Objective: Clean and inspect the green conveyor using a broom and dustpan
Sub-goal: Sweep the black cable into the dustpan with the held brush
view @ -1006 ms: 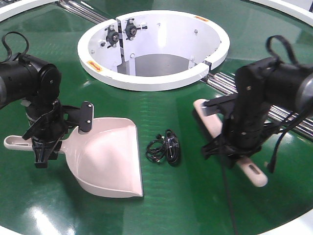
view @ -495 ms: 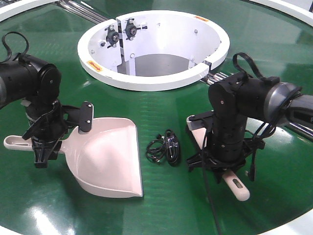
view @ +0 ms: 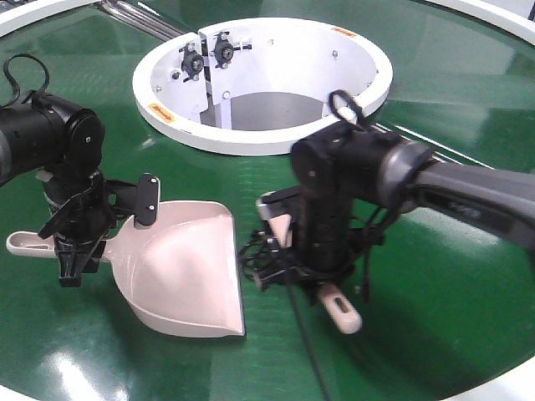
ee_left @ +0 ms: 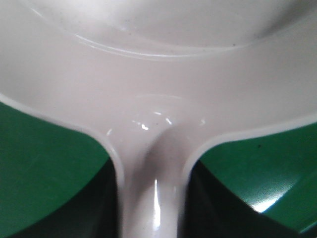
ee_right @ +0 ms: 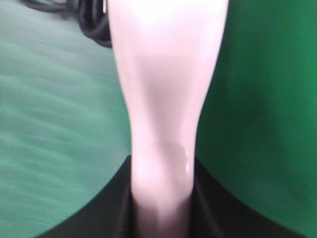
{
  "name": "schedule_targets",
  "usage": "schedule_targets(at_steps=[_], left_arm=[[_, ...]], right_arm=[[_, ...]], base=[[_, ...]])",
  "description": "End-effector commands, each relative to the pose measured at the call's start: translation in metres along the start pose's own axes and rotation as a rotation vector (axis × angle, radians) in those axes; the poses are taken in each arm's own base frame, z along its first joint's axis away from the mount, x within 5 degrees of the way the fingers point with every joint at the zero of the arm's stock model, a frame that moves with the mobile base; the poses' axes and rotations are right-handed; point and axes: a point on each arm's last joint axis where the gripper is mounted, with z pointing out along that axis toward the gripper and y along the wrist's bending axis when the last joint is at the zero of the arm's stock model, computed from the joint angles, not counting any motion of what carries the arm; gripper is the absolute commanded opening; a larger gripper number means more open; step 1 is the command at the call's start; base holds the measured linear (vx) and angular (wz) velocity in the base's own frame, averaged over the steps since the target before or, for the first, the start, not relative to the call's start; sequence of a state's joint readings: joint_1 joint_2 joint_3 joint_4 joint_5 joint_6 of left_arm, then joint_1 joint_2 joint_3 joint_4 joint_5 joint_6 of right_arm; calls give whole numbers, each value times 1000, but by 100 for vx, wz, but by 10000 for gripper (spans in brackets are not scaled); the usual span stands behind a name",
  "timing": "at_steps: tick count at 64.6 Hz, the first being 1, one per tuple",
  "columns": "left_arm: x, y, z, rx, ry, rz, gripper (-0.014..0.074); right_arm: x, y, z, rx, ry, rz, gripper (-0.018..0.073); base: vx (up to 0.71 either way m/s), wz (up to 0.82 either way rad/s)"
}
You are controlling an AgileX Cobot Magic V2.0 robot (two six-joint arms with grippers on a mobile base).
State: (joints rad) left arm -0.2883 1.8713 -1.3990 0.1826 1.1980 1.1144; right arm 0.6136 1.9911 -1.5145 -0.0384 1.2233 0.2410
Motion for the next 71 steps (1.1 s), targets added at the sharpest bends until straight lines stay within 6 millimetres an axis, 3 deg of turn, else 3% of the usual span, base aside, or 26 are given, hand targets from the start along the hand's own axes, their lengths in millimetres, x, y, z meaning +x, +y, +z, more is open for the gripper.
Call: schedule_targets(at_steps=[1, 12, 20, 26, 50, 71], left_arm=[[6, -4, -25, -32, 1, -10, -8], [6, -4, -25, -32, 1, -10, -8], [6, -4, -25, -32, 1, -10, -8], [6, -4, -25, -32, 1, -10, -8], [5, -4, -25, -30, -5, -11, -8], [5, -4, -25, -30, -5, -11, -6]], right_arm=[[3, 31, -28, -83, -15, -91, -4], [2, 86, -53, -156, -107, -248, -4], [4, 105, -73, -169, -181, -308, -4], [3, 106, -82, -180, -211, -306, -4], [-10, 67, -90, -88, -258, -191, -4], [-17, 1, -116, -85, -325, -41, -4]], base=[[0, 0], [0, 0], [0, 0], [0, 0], [0, 0], [0, 0]])
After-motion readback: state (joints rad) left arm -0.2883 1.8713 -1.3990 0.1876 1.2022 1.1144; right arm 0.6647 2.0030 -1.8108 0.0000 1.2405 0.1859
